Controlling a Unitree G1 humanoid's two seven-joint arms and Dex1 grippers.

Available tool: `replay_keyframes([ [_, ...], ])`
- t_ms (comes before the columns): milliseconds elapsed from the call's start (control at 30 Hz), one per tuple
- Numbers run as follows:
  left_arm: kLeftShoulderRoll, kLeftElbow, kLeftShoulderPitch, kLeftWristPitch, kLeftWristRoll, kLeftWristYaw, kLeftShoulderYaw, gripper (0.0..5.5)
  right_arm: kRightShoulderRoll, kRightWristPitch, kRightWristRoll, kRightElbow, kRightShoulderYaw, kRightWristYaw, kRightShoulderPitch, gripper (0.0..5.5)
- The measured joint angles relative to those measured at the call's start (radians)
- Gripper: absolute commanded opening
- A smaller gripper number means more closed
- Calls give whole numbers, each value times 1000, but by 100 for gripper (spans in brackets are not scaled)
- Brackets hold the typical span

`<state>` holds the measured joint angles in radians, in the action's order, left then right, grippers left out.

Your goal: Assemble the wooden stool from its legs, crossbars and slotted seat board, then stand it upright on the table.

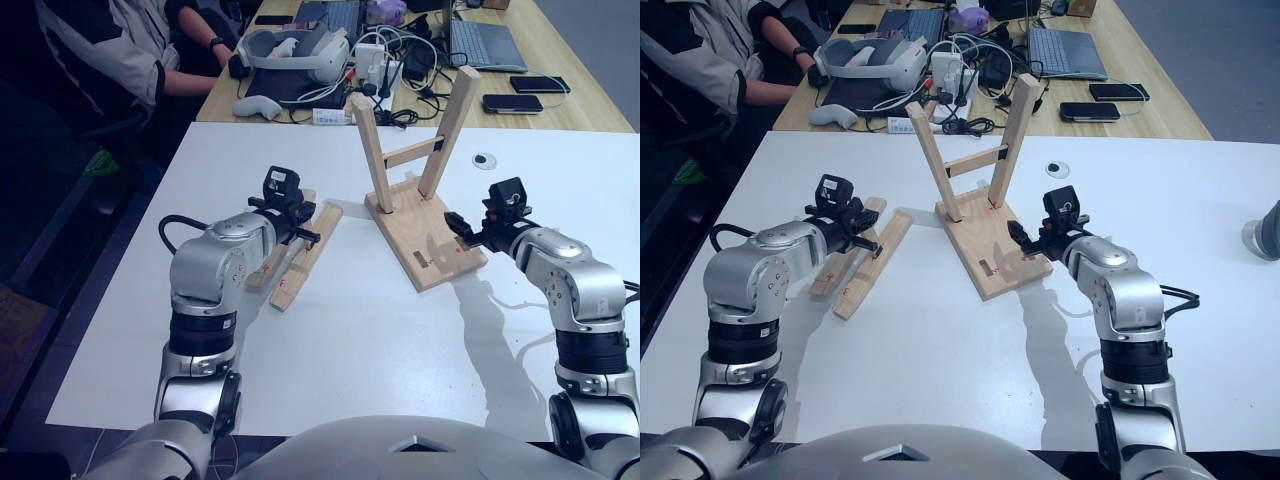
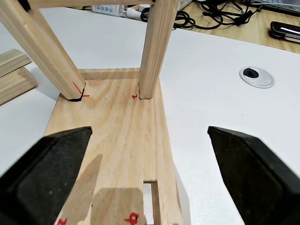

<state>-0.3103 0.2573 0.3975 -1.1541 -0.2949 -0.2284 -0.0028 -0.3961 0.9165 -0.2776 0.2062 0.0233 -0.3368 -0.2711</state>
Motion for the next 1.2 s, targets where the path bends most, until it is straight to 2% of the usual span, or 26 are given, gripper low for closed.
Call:
replay_keyframes([
  [300,65,-48,57,-13,-1,20,4,40,39,202,-44,-37,59,43,-8,452],
  [567,78,-63,91,-25,-7,17,-18,40,66,287,-71,-22,77,44,-5,452],
  [833,71,-78,91,-15,9,16,-29,40,74,308,-82,-9,89,45,-4,452],
  [1200,55,-139,103,34,28,10,-27,40,4,241,-44,-178,230,94,-53,452],
])
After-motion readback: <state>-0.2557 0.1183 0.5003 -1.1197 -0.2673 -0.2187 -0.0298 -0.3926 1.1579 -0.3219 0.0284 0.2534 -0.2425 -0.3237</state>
